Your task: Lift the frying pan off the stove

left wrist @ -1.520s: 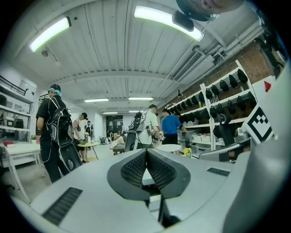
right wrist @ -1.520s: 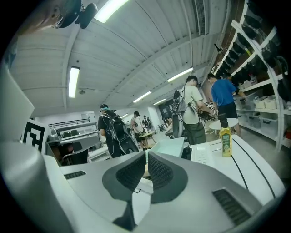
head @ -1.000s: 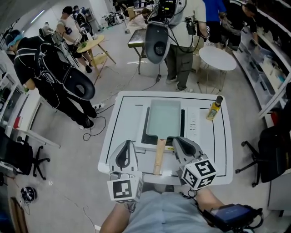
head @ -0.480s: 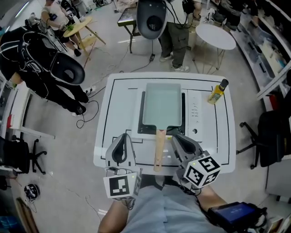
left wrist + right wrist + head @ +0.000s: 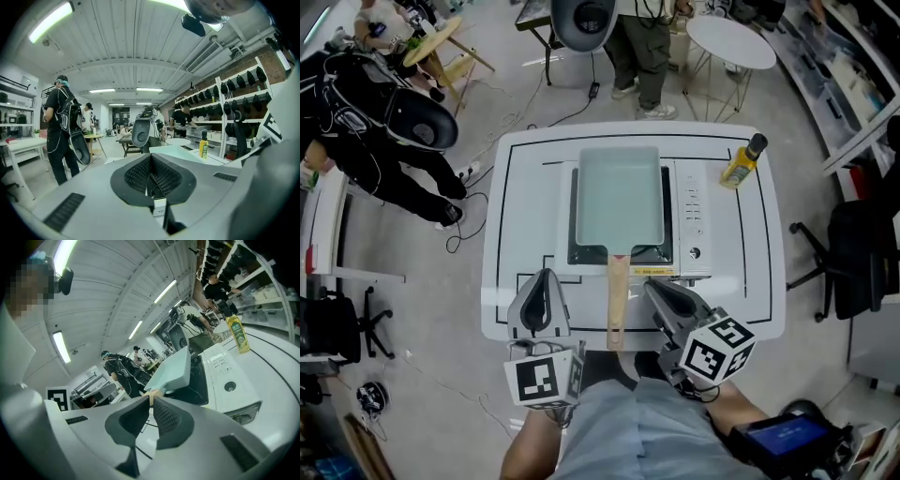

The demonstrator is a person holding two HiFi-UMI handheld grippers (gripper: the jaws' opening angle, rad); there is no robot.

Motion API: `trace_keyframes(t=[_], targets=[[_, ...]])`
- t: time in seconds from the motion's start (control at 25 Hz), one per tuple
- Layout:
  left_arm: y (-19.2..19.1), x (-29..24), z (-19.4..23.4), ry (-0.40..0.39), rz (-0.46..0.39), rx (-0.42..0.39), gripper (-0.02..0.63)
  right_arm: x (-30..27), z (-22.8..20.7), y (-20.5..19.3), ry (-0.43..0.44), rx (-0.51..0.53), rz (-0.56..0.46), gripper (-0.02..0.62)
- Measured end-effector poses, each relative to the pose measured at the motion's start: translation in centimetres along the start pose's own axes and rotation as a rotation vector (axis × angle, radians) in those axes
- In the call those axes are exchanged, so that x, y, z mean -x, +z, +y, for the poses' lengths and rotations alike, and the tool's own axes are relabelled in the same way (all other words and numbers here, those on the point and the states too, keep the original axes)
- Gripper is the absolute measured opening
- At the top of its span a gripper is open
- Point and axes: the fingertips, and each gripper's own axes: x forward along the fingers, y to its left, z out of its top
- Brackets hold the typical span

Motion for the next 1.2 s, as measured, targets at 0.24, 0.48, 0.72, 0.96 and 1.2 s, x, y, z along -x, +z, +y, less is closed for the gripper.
trace_keyframes(t=[0.24, 0.48, 0.72, 0.96, 1.2], targets=[[1.2, -0.5, 0.6, 0.001, -0.017, -0.014, 0.018, -1.1, 2.5, -0.5, 0.199, -0.241, 0.069, 0.212], [2.7, -0.7, 1.5, 0.008, -0.019, -0.016, 0.018, -2.2, 3.8, -1.0, 0.227, -0.308, 0.138, 0.233], [1.9, -1.7, 2.9, 0.007, -0.011, -0.011, 0.018, -4.1, 3.4, -1.4, 0.237, -0.379, 0.157, 0.236], [1.4, -2.9, 4.6, 0.006, 0.006, 0.006, 0.018, -6.1, 3.6, -1.9, 0.237, -0.438, 0.188, 0.236], [1.0, -3.7, 5.9, 0.013, 0.014, 0.018, 0.018, -7.8, 3.7, -2.1, 0.258, -0.481, 0.211, 0.235]])
